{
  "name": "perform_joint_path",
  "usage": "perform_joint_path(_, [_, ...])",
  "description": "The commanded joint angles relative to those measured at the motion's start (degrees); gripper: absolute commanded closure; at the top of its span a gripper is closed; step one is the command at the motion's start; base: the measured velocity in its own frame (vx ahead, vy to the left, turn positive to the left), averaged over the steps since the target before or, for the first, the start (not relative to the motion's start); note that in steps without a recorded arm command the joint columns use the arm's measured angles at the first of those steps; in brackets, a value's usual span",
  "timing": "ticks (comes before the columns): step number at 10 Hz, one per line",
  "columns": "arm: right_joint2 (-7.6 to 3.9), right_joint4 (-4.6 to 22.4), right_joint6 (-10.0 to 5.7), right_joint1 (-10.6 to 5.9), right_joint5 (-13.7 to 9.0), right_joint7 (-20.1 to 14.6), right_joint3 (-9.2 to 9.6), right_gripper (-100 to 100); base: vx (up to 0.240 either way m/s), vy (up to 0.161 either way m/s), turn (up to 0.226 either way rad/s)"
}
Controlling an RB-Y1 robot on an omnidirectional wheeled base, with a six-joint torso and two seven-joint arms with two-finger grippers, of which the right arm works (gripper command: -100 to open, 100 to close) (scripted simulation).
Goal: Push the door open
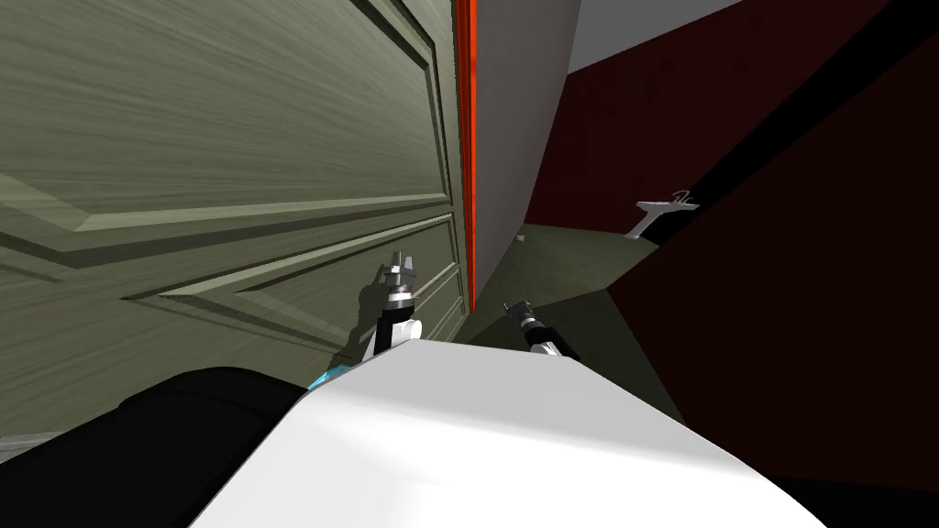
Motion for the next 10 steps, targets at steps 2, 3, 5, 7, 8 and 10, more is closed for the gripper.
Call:
perform_joint_path(2, [0.05,1.0,2.66,-0.27,-1.7,-1.7,0.51,-100,0.016,0.032,-0.108])
perform_joint_path(3, [0.04,1.3,3.57,-0.26,-2.3,-2.2,0.69,-100,0.010,0.024,-0.090])
perform_joint_path(5, [0.02,1.8,5.39,-0.26,-3.5,-3.3,1.05,-100,0.013,0.022,-0.081])
perform_joint_path(7, [0.00,2.3,7.21,-0.25,-4.7,-4.5,1.41,-100,0.015,0.026,-0.094])
perform_joint_path(8, [-0.01,2.5,8.12,-0.25,-5.3,-5.0,1.59,-100,0.013,0.028,-0.072])
perform_joint_path(10, [-0.03,3.0,9.94,-0.24,-6.5,-6.1,1.95,-100,0.011,0.025,-0.089])
